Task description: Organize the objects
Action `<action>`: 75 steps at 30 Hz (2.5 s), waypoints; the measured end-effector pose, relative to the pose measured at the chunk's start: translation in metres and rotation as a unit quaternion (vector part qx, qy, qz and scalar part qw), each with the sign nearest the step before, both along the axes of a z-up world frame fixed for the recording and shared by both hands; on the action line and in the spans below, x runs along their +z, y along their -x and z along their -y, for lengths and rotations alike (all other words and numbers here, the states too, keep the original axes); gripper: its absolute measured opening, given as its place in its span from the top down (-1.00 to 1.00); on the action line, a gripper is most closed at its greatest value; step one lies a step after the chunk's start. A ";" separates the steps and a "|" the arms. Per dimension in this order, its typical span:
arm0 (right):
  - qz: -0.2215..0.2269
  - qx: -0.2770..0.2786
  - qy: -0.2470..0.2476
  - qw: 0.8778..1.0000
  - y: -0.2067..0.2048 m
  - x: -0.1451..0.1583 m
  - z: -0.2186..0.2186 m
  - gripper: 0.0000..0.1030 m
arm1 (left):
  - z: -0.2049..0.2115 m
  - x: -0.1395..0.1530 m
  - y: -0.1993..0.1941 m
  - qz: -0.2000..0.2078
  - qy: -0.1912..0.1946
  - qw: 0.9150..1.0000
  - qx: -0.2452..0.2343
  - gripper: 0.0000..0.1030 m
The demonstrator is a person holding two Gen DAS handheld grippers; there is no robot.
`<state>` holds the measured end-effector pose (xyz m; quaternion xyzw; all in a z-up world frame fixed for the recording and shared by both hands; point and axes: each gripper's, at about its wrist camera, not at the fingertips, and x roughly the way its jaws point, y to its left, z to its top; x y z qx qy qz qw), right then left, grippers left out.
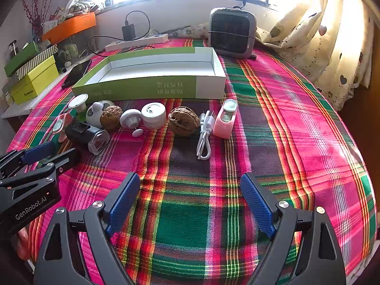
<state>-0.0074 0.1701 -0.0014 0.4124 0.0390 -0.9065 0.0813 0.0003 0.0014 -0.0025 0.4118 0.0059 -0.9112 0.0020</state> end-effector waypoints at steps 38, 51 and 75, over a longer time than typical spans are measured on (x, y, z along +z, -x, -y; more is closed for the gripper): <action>-0.001 0.000 0.000 1.000 0.000 0.000 0.000 -0.68 | 0.000 -0.001 -0.001 -0.001 0.000 1.000 0.003 -0.08; 0.000 0.003 0.001 1.000 0.000 0.001 -0.001 -0.68 | 0.000 0.001 0.000 0.004 -0.002 1.000 -0.005 -0.08; -0.014 -0.044 0.034 0.998 0.031 0.021 -0.062 -0.68 | 0.044 0.009 0.010 0.001 -0.051 0.998 -0.032 -0.08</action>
